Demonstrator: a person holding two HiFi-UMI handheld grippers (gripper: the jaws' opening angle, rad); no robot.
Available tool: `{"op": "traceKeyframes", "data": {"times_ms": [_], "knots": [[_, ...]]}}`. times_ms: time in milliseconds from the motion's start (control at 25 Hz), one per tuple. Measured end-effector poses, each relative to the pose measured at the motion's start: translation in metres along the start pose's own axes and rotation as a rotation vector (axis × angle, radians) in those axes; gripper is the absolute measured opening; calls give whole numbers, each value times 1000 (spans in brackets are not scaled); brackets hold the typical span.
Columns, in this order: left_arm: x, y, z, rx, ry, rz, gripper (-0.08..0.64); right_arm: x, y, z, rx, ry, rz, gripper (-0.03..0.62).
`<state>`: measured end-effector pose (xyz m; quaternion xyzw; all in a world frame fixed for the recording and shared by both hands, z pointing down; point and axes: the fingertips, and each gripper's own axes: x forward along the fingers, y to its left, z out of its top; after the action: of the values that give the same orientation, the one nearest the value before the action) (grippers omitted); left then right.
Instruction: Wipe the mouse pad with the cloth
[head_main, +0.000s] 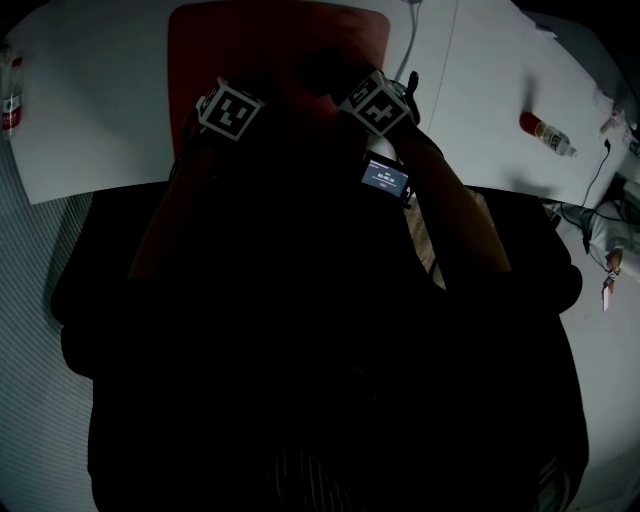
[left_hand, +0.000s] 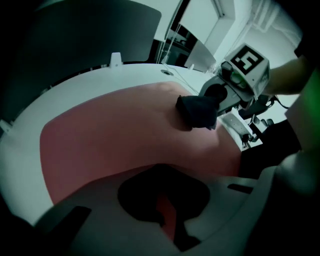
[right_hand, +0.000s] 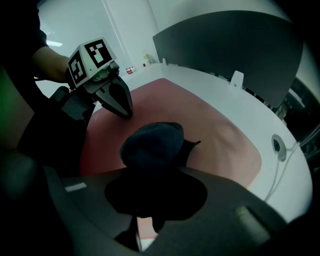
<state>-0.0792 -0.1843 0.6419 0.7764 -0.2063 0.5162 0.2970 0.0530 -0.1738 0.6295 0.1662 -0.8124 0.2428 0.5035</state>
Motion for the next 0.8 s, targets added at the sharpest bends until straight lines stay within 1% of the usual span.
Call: {"op": "traceKeyframes", "data": {"times_ms": [40, 120, 200, 280, 360, 440, 520, 560, 680, 800], "knots": [[0, 0, -2, 8, -2, 3, 5, 0, 0, 1, -13, 7, 2, 71], [2, 2, -4, -8, -12, -6, 5, -6, -7, 7, -51, 2, -17, 71], [2, 0, 0, -31, -24, -21, 5, -19, -28, 18, -54, -28, -59, 71], [1, -3, 2, -39, -26, -30, 5, -33, -56, 32, -49, -51, -118, 71], [0, -4, 1, -40, -23, -35, 5, -36, -81, 42, -84, -32, -174, 71], [0, -2, 0, -41, -24, -42, 5, -26, -95, 46, -160, 22, -192, 71], [0, -1, 0, -45, -23, -48, 5, -12, -99, 44, -228, 79, -186, 71], [-1, -2, 1, -45, -23, -50, 5, -8, -99, 42, -243, 94, -185, 71], [0, -2, 1, -44, -27, -52, 5, -7, -96, 41, -234, 86, -209, 71], [1, -1, 2, -38, -27, -47, 5, -6, -94, 41, -250, 92, -244, 67]]}}
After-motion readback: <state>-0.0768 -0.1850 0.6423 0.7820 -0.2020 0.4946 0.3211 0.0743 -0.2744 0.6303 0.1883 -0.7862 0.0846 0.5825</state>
